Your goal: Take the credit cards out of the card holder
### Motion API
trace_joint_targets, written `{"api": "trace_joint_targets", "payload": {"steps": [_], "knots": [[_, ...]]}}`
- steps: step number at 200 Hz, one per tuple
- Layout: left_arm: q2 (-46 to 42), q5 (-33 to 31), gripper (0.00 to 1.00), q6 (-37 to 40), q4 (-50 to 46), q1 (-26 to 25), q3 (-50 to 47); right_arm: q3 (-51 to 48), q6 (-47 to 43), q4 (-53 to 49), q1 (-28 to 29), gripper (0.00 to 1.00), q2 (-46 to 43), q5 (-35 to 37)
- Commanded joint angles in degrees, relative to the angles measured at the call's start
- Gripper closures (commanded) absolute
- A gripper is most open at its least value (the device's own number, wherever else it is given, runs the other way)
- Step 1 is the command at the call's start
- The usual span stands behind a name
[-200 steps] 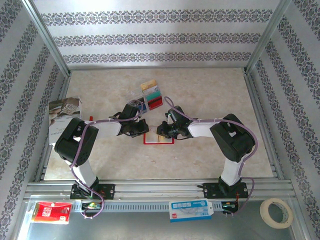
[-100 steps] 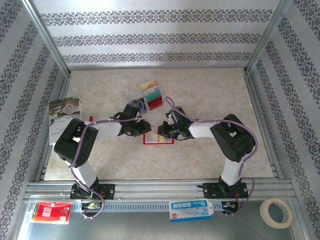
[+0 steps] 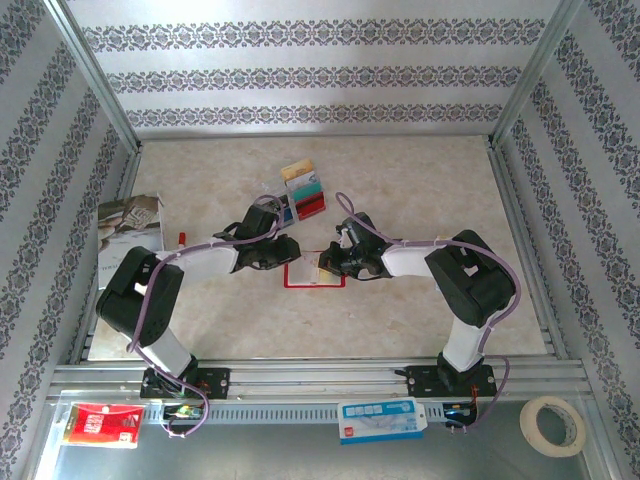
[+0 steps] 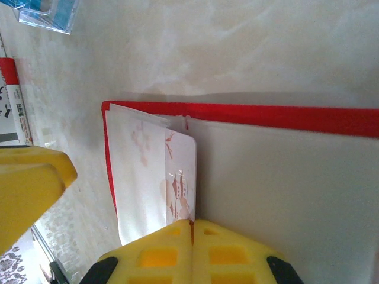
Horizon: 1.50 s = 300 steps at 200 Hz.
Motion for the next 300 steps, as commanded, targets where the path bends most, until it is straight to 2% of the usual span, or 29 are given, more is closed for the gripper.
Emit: {"api": "trace_joint_targets", "payload": {"steps": [1,29,51,75,93,125,159,176,195,220,235,265,300], "knots": [[1.9,2.8,0.81,-1.3,1.5,-1.2,1.1,0.7,-0.2,-0.3,-0.2,0.95,0.6,0.7],[5.9,4.5,0.85,-1.4,2.4,-1.5,2.1,0.2,-0.3,-0.2,-0.4,0.94,0.2,0.3],[7.4,3.3,0.87,-1.7,2.4,-1.5,1.5,0.3,-0.5,0.1,-0.4,0.93,0.4,-0.8],[8.3,2.3,0.88,-2.0,2.3,-1.5,0.1,1.1,-1.4,0.4,-0.3,0.84,0.4,-2.4],[8.4,1.4,0.89,-1.7,2.6,-1.5,-0.9,1.1,-1.4,2.0,-0.1,0.81,0.4,-3.6],[8.8,0.8,0.89,-0.4,1.7,-1.5,-1.1,1.5,-0.3,3.0,0.1,0.82,1.3,-3.4],[8.9,0.3,0.89,-0.3,2.2,-1.5,-1.5,0.7,0.5,3.3,0.1,0.86,1.3,-1.6],[8.3,0.5,0.84,0.0,2.7,-1.5,-1.6,0.2,1.0,3.3,-0.1,0.92,1.2,-0.8],[6.7,0.3,0.74,0.1,3.1,-1.2,-1.6,-1.1,1.3,3.3,-0.7,0.96,-0.3,0.7],[4.0,2.3,0.65,-0.9,7.2,-0.2,-2.5,-3.8,-0.3,3.4,-1.9,1.0,-3.8,2.2],[2.6,4.6,0.61,0.5,10.8,0.4,-3.1,-5.4,-1.5,3.6,-2.8,1.0,-5.8,3.2],[-0.8,5.5,0.51,1.6,12.1,1.9,-3.2,-8.6,-2.3,6.5,-4.3,1.0,-9.7,3.1],[-6.7,7.5,0.39,-1.0,16.2,4.0,-5.0,-11.5,-3.0,11.2,-5.3,1.0,-16.2,2.5]]}}
